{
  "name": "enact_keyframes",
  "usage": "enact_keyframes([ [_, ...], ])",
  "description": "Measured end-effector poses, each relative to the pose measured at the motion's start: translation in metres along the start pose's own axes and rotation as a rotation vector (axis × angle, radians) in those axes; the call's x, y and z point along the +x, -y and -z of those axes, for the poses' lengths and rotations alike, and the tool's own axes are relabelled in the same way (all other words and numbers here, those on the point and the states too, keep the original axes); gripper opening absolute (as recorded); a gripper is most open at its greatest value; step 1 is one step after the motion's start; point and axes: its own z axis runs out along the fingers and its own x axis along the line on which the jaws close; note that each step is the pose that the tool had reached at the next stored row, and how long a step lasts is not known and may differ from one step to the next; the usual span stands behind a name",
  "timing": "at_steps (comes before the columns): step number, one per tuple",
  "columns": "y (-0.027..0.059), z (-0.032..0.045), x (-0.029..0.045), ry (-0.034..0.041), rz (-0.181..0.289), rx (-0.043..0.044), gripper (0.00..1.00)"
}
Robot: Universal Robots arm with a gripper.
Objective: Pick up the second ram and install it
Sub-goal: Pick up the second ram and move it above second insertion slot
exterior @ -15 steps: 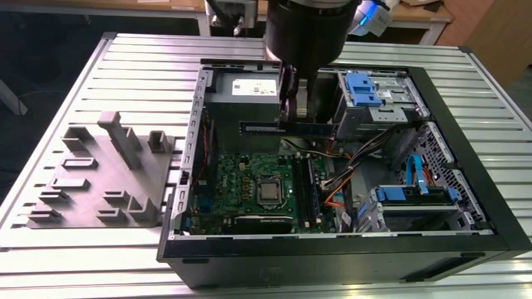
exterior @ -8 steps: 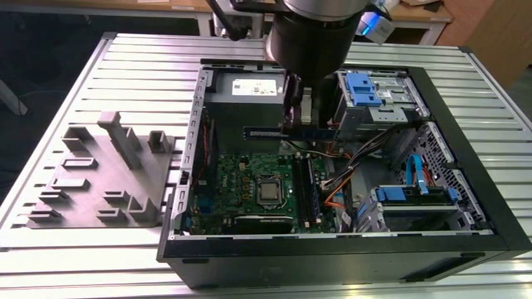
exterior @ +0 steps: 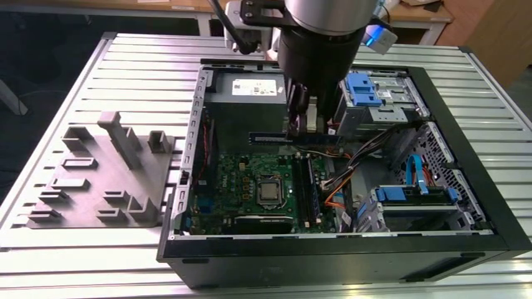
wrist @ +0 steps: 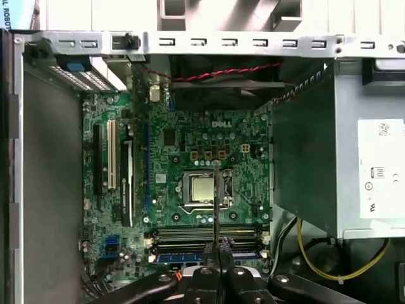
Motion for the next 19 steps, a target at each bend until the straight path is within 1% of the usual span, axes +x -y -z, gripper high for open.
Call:
enact_keyframes([
  [5, 0.0006, -0.0057, 0.0003, -0.0001, 0.000, -0.0007, 0.08],
  [10, 0.0014, -0.0130, 0.0007, -0.0001, -0.001, -0.0009, 0.08],
  [19, 0.0030, -0.0288, 0.0015, -0.0001, -0.001, -0.0027, 0.08],
])
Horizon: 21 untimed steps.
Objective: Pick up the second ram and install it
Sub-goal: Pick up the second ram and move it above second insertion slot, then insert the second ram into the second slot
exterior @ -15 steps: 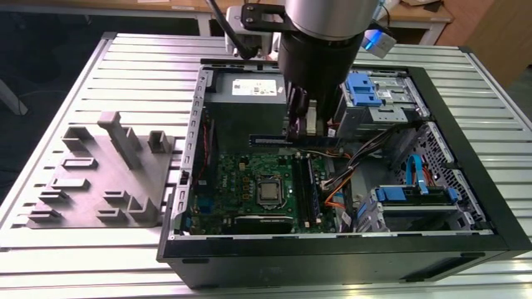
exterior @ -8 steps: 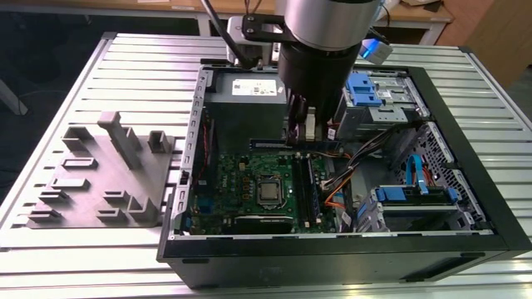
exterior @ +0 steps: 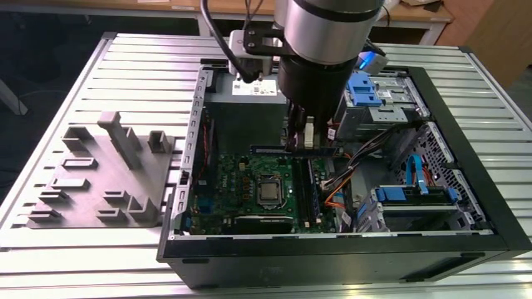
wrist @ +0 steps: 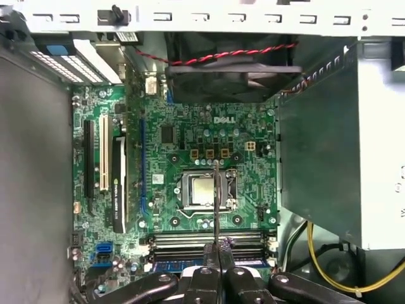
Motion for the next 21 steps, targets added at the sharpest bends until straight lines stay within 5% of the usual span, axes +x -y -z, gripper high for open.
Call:
enact_keyframes([
  [5, 0.0007, -0.0076, 0.0004, 0.0000, 0.000, -0.0009, 0.08],
  [21, 0.0010, -0.0079, 0.0004, -0.0001, 0.000, -0.0010, 0.08],
])
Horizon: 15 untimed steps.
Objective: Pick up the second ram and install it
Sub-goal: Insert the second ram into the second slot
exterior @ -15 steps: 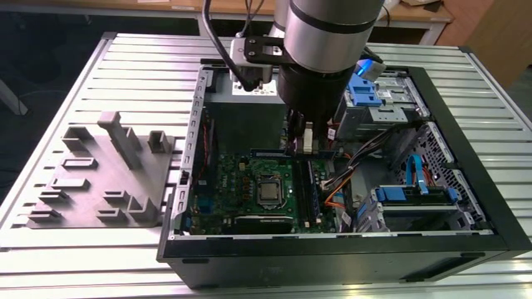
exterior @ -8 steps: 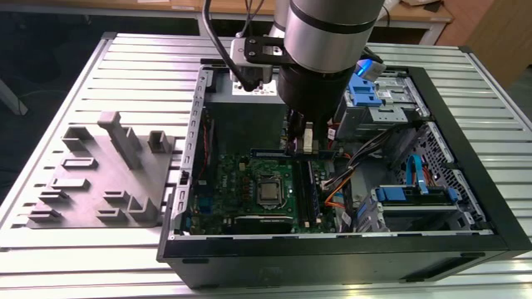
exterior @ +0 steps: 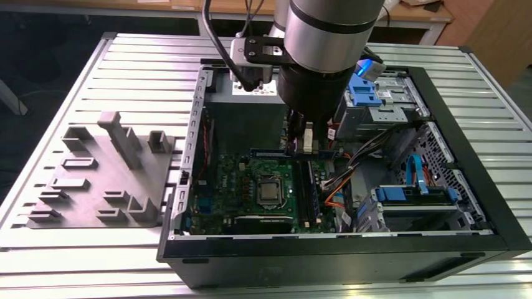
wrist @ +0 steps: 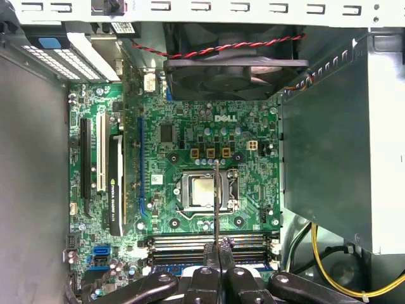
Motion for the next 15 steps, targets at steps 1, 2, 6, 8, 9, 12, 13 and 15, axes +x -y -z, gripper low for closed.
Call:
enact_keyframes([
  [1, 0.0000, 0.0000, 0.0000, 0.0002, -0.008, 0.0005, 0.08],
  [2, 0.0001, 0.0000, 0.0000, 0.0008, -0.025, 0.0014, 0.08],
  [6, 0.0000, -0.0001, 0.0000, 0.0029, -0.097, 0.0054, 0.08],
  [8, 0.0000, -0.0002, 0.0000, 0.0040, -0.135, 0.0075, 0.08],
  [9, 0.0000, -0.0002, 0.0000, 0.0045, -0.152, 0.0084, 0.08],
  [12, 0.0000, -0.0002, 0.0000, 0.0061, -0.206, 0.0115, 0.08],
  [13, 0.0000, -0.0002, 0.0000, 0.0066, -0.224, 0.0125, 0.08],
  [15, 0.0000, -0.0003, 0.0000, 0.0078, -0.261, 0.0146, 0.08],
])
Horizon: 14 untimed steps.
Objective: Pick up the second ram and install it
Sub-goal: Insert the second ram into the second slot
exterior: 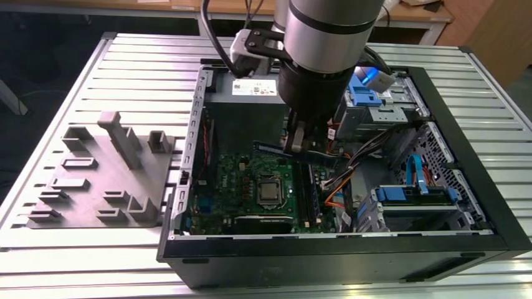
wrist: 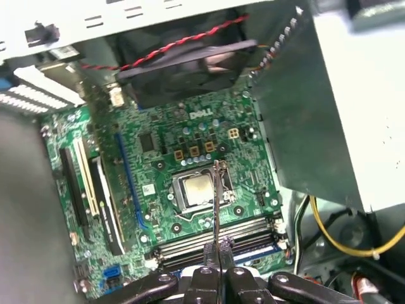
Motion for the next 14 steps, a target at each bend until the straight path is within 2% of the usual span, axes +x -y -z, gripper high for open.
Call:
enact_keyframes([
  [14, 0.0000, -0.0001, 0.0000, 0.0074, -0.254, 0.0142, 0.08],
])
